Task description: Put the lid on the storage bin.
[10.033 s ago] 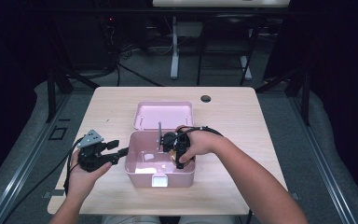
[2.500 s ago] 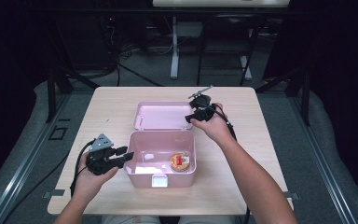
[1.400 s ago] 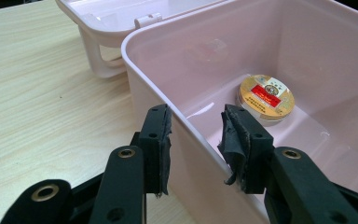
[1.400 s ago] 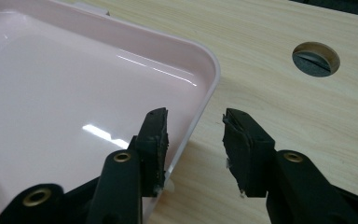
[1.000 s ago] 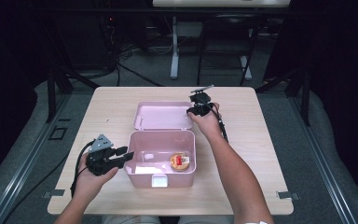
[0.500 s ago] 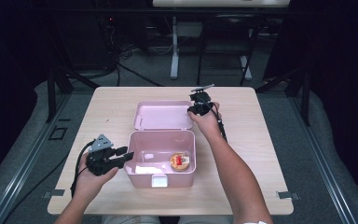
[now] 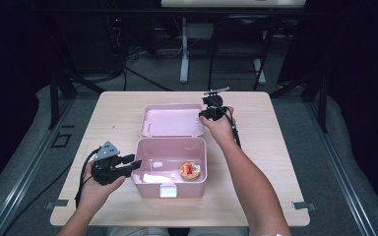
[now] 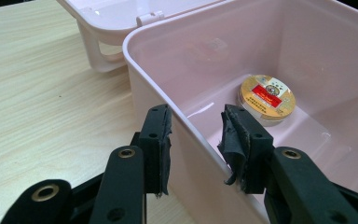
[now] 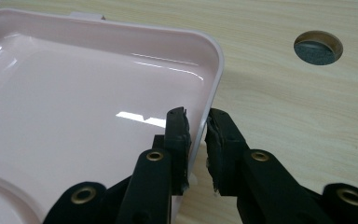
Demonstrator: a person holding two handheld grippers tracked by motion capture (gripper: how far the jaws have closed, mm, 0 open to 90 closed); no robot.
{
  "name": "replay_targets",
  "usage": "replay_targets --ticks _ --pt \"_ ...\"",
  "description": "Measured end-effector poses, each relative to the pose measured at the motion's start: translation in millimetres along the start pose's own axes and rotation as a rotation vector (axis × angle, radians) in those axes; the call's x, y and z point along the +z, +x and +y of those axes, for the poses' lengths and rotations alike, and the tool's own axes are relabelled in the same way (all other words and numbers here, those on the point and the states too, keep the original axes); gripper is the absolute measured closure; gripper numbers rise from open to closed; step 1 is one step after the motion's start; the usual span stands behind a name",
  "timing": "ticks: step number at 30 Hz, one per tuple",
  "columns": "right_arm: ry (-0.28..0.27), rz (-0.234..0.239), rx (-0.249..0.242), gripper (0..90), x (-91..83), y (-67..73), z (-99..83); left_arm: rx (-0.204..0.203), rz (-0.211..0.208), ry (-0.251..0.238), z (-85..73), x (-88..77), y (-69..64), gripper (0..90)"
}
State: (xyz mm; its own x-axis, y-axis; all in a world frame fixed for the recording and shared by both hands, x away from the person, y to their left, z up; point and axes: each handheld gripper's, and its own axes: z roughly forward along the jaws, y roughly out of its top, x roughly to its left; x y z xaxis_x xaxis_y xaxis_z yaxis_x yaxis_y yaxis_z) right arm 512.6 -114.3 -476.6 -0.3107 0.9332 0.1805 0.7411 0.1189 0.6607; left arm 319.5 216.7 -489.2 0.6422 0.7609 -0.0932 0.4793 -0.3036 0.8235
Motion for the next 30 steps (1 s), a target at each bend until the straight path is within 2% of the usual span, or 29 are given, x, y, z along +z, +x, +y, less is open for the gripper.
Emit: replay_targets --ticks 19,20,22,30 --pt "-0.051 -0.011 -0.021 81.1 -15.9 5.6 4.5 0.003 0.001 0.006 0.5 -0.1 -0.2 61.6" --pt "-0.065 -0.014 -0.032 81.4 -16.8 5.9 5.2 0.002 0.0 0.006 0.5 -0.1 -0.2 61.6" --pt "-0.062 -0.02 -0.028 81.9 -19.7 7.4 5.9 0.002 0.001 0.007 0.5 -0.1 -0.1 61.5" --pt "-0.104 -0.027 -0.03 83.4 -31.1 11.1 7.1 0.0 0.001 0.007 0.5 -0.1 -0.2 61.5"
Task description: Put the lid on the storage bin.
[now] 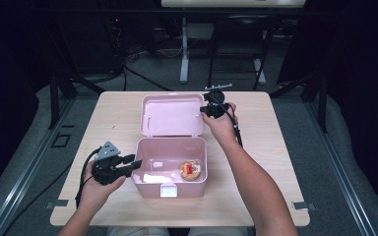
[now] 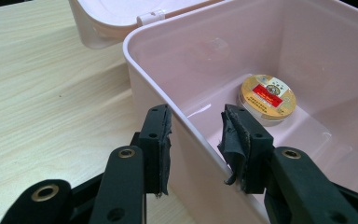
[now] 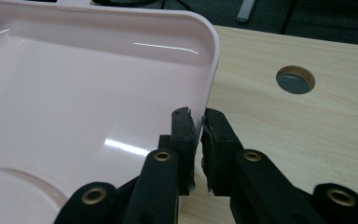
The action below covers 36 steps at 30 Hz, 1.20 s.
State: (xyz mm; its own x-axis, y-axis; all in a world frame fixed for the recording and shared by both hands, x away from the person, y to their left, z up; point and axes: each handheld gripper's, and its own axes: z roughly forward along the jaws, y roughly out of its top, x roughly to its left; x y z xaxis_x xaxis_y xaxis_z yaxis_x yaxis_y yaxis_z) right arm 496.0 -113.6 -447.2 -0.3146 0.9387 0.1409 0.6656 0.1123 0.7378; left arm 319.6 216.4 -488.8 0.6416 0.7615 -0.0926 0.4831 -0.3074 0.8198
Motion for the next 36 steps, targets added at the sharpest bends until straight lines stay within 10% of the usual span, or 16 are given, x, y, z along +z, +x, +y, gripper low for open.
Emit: replay_targets --ticks 36 --pt "-0.185 0.005 -0.092 84.4 -42.5 9.7 -11.0 0.005 0.009 -0.003 4.7 2.7 3.5 61.5"
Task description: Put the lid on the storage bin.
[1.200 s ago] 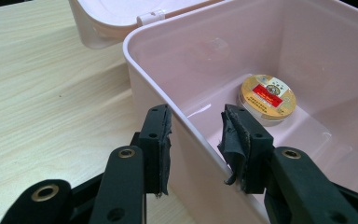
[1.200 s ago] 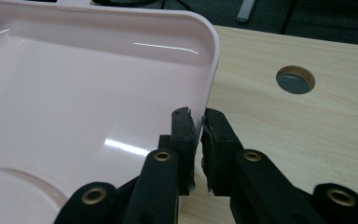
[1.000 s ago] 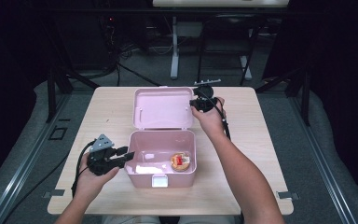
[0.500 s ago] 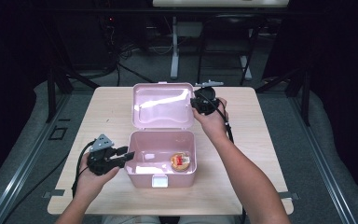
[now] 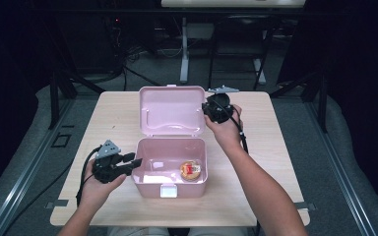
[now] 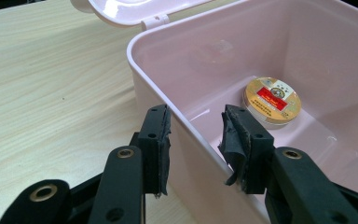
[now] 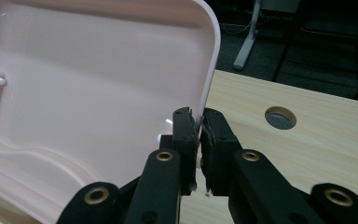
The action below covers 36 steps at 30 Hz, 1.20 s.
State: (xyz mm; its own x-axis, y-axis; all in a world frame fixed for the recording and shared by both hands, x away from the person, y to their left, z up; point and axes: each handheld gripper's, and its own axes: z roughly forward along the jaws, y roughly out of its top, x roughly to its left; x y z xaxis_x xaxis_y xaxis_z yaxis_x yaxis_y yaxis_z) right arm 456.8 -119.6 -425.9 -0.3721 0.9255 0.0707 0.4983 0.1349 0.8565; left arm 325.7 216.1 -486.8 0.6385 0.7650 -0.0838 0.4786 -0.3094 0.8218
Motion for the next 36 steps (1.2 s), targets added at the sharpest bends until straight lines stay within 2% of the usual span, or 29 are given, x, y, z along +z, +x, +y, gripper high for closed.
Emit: replay_targets --ticks 6,8,10,16,19,26,29,33,36 --pt "-0.011 0.006 0.013 84.7 0.4 0.0 -0.8 -0.028 0.011 -0.026 9.7 2.4 8.3 58.5" --pt "-0.013 0.008 0.015 84.7 0.3 0.0 -0.9 -0.029 0.022 -0.033 16.4 3.8 11.5 58.6" --pt "-0.018 0.01 0.016 84.7 0.0 -0.3 -1.3 -0.009 0.042 -0.027 25.3 6.6 14.9 58.8" --pt "-0.023 0.01 0.015 84.7 -0.8 0.0 -1.7 -0.017 0.069 -0.05 50.7 16.1 26.0 59.5" --pt "-0.022 0.011 0.016 84.7 -1.2 0.0 -1.7 -0.018 0.083 -0.047 59.4 21.9 31.7 60.3" --pt "-0.021 0.012 0.016 84.8 -2.3 0.3 -1.5 -0.089 0.108 -0.077 73.0 31.7 50.5 60.4" --pt "-0.023 0.014 0.016 84.8 -2.7 0.3 -1.5 -0.105 0.124 -0.091 79.2 34.7 57.0 60.4" --pt "-0.025 0.017 0.013 84.8 -2.9 -0.2 -1.6 -0.128 0.117 -0.104 87.9 38.6 62.4 60.4" --pt "-0.026 0.018 0.014 84.8 -3.3 -0.3 -1.7 -0.138 0.13 -0.113 95.1 42.2 64.5 60.4"
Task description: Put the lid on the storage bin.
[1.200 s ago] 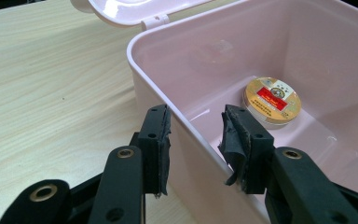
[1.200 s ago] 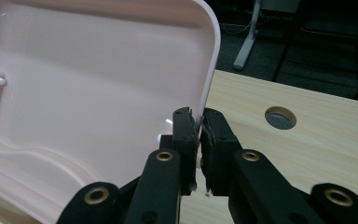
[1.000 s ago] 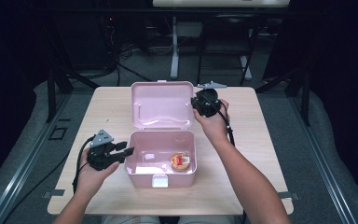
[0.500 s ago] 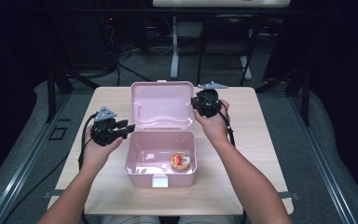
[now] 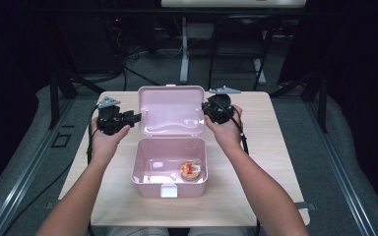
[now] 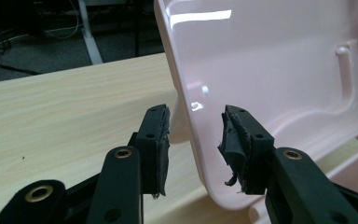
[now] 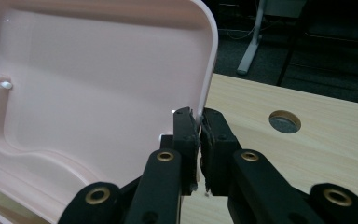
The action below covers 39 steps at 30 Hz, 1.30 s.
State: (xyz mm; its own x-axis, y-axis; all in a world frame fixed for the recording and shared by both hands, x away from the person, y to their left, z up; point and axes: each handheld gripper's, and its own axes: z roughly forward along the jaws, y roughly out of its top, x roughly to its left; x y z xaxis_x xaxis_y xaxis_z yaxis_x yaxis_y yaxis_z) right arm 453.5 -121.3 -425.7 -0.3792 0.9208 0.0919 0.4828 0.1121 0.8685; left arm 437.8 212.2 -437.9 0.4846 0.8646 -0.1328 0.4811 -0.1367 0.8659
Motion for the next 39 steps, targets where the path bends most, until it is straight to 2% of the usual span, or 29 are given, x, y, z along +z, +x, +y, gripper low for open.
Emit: replay_targets --ticks 11,13,18,22,28,39 --pt "-0.004 0.006 -0.003 84.8 -1.0 -0.5 -0.3 0.012 0.067 0.008 21.4 17.1 1.3 66.9" --pt "-0.007 0.008 -0.001 84.9 -1.3 -0.4 -0.6 0.002 0.078 -0.006 22.8 20.0 1.7 67.4" --pt "-0.015 0.011 0.002 84.9 -1.3 -0.6 -1.2 -0.012 0.083 -0.004 23.6 26.3 2.6 71.6" --pt "-0.016 0.012 0.003 84.9 -1.7 -0.5 -1.4 -0.004 0.086 -0.012 25.4 28.2 -1.1 79.4" --pt "-0.019 0.02 0.01 84.6 -2.0 -2.2 -2.1 -0.003 0.095 -0.011 27.4 26.2 -3.3 81.3" --pt "-0.005 0.05 0.041 80.7 3.3 -8.1 4.3 0.001 0.083 -0.028 27.3 21.0 -5.0 82.0"
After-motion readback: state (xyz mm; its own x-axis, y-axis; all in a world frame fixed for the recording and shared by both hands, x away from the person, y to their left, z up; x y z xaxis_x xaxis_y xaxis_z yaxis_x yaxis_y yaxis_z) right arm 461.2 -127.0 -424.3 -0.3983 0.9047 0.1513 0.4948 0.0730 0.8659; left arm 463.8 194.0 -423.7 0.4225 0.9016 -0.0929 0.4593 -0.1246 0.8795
